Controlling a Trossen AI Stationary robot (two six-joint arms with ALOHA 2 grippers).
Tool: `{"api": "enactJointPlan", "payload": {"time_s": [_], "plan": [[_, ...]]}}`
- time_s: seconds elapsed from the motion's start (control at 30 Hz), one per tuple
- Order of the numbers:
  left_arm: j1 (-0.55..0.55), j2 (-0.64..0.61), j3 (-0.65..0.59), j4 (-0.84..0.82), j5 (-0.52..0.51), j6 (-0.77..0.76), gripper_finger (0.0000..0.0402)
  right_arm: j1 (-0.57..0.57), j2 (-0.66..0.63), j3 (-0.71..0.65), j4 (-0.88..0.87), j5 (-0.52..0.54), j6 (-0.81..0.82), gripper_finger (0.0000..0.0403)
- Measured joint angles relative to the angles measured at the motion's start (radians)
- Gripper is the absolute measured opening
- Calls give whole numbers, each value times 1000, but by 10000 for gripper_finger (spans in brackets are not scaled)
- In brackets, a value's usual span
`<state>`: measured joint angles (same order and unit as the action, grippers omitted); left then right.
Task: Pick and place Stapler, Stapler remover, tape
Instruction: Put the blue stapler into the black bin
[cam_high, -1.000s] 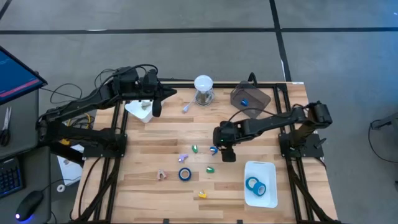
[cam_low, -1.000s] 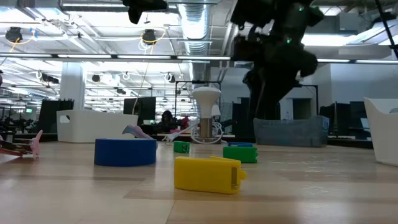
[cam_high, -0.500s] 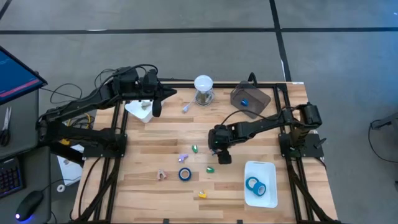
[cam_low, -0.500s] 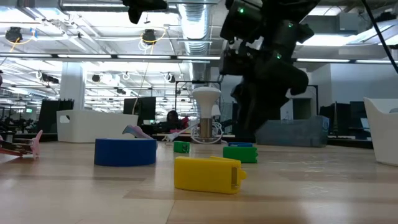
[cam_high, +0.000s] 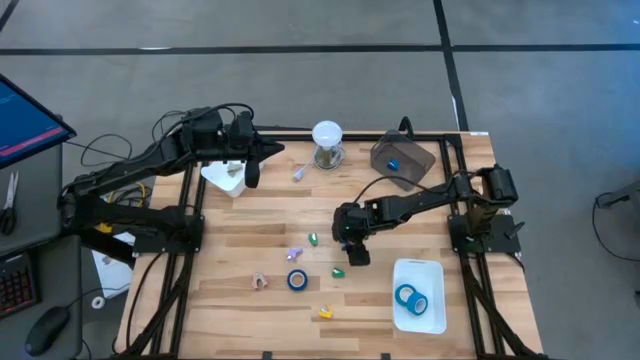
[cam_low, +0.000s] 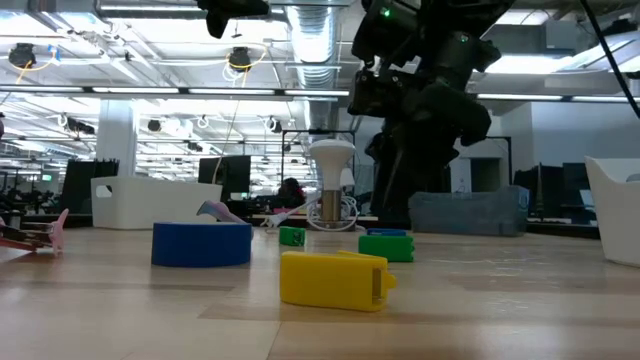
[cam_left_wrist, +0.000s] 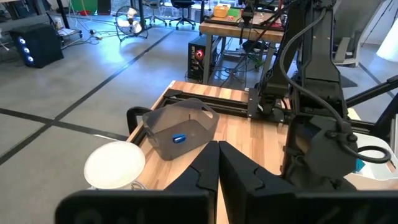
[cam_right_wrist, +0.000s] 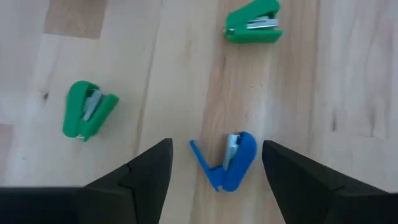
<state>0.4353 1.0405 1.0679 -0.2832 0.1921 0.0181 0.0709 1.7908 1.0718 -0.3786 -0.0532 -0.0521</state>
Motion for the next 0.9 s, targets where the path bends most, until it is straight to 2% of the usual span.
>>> {"api": "enactJointPlan", "payload": {"time_s": [0.23,0.57,0.9], "plan": [[0,0,0,0,0,0,3,-34,70,8,27,-25,26,240],[-1,0,0,0,0,-17,3,-25,123,22,27,-28,26,238],[-1,0,0,-1,0,-23,3,-33,90,19,-29,-12,34,180]]}}
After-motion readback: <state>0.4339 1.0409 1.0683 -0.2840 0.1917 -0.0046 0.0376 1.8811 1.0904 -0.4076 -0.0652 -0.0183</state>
